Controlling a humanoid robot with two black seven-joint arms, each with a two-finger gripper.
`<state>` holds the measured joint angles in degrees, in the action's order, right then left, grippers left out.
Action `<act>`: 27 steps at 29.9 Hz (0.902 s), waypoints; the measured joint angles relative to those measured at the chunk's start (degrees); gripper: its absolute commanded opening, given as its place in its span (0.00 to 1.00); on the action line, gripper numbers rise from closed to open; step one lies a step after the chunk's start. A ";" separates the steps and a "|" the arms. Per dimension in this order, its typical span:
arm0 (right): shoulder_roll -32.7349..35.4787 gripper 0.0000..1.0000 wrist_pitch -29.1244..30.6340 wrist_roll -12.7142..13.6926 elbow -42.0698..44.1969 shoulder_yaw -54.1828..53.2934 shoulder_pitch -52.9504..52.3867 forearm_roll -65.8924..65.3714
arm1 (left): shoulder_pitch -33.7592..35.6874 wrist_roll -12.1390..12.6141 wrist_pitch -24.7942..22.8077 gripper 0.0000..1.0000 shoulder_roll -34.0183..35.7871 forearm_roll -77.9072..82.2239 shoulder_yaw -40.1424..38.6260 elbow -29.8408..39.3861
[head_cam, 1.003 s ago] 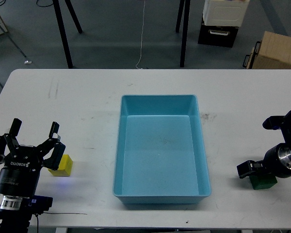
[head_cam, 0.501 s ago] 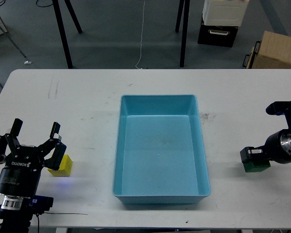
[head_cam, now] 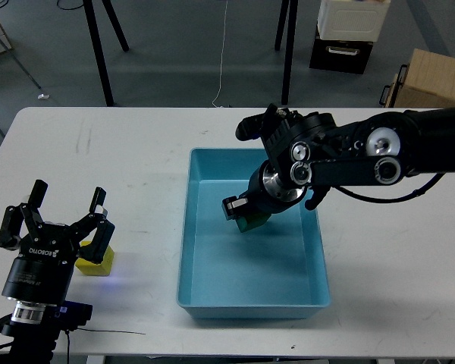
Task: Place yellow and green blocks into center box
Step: 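Lift the green cube and carry it into the blue tub, then release the green cube in the tub and withdraw the right gripper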
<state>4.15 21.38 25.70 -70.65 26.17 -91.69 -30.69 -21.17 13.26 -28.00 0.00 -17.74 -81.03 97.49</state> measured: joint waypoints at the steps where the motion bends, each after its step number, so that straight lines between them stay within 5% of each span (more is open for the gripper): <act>1: -1.51 0.05 -0.34 0.00 0.71 0.70 0.77 0.00 | -0.05 0.00 0.00 1.00 0.00 0.00 -0.01 0.00; 6: -4.02 0.37 -1.22 0.01 1.91 3.02 2.28 -0.06 | -0.09 0.00 0.00 1.00 0.00 0.01 -0.02 0.00; 8: -4.10 0.67 -1.87 0.01 1.95 3.24 2.35 -0.06 | -0.10 0.00 0.00 1.00 0.00 0.29 0.05 0.00; 15: -4.15 0.95 -4.33 0.11 2.01 3.37 2.38 0.18 | -0.15 0.01 0.00 1.00 0.00 1.79 0.09 -0.02; 22: -3.72 0.96 -4.50 0.13 3.08 1.95 1.67 2.09 | -0.11 0.01 0.00 1.00 0.00 1.84 0.09 -0.03; 27: 3.13 0.96 -4.34 -0.23 8.18 -6.58 0.57 6.05 | -0.16 0.01 0.00 1.00 0.00 1.85 0.17 -0.03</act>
<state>7.28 17.04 25.47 -62.47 19.59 -91.11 -24.64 -21.33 13.28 -28.00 0.00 -15.89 -80.86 97.47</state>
